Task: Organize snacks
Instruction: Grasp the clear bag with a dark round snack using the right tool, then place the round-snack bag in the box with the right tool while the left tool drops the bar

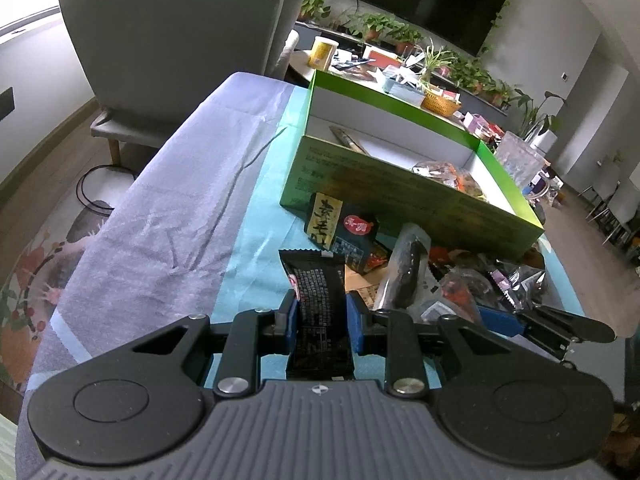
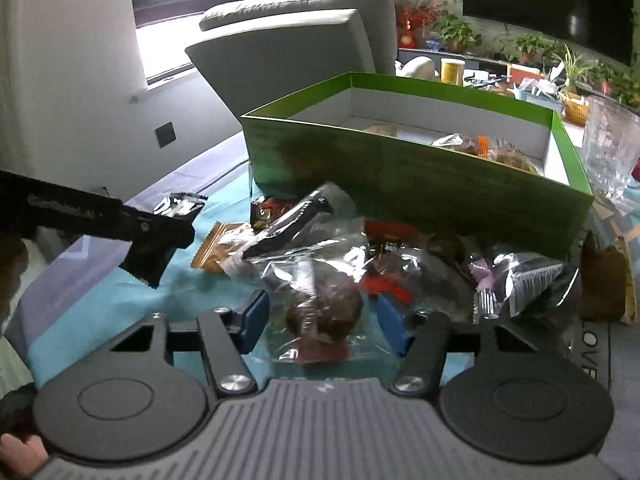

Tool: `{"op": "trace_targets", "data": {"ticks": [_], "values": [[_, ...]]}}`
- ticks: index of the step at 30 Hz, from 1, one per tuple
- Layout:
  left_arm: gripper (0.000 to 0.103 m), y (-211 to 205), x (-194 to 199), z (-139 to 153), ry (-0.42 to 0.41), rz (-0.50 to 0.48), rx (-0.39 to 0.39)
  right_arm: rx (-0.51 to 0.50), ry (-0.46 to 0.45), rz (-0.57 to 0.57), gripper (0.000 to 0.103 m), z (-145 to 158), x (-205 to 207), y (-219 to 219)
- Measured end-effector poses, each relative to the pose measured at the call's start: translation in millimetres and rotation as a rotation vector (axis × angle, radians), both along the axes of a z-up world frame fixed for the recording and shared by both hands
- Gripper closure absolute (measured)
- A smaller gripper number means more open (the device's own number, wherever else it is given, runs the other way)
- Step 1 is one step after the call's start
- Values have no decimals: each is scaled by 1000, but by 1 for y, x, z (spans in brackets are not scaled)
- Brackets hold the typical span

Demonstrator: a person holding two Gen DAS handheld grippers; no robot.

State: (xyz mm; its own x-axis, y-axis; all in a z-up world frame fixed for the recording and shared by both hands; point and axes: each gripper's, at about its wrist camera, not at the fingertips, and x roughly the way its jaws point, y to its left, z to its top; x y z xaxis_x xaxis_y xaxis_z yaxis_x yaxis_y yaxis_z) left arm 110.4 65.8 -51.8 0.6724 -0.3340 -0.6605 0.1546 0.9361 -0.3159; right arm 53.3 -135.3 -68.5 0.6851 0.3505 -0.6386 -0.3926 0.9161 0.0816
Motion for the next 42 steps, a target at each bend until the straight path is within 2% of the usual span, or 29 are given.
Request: {"op": "trace_targets", "data": {"ticks": [4, 11, 23, 32, 42], "values": [[80, 0, -1, 1, -5, 6, 2, -27, -19, 17, 43, -2, -2, 6], [80, -1, -5, 11, -38, 5, 7, 31, -26, 3, 45, 3, -7, -3], [80, -11, -3, 40, -128, -19, 6, 106, -157, -55, 45, 39, -15, -26], [80, -32, 24, 66, -194, -35, -3, 159, -231, -142, 45, 57, 8, -48], [80, -59, 71, 79, -224, -48, 2, 191, -250, -215, 45, 63, 49, -69]]}}
